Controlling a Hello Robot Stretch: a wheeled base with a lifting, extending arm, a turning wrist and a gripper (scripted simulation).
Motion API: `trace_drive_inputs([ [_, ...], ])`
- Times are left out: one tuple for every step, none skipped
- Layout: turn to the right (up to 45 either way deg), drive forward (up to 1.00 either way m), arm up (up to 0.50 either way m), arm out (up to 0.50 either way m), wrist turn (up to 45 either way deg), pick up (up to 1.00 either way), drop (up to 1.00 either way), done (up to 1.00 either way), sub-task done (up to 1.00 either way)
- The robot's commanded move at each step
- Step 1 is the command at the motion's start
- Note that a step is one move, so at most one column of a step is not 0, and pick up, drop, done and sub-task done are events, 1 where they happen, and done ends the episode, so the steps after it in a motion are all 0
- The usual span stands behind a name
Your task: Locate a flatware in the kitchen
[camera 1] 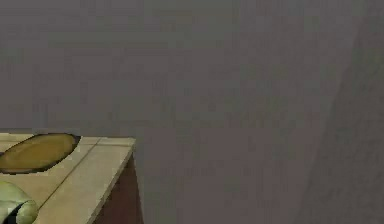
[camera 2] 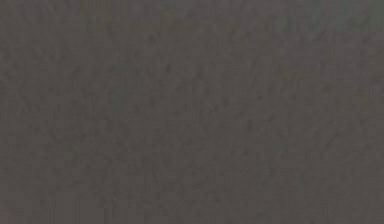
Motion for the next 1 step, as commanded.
trace_drive_inputs([
  [-39.0,0.0,0.0,0.0,0.0,0.0,0.0,0.0,0.0],
])
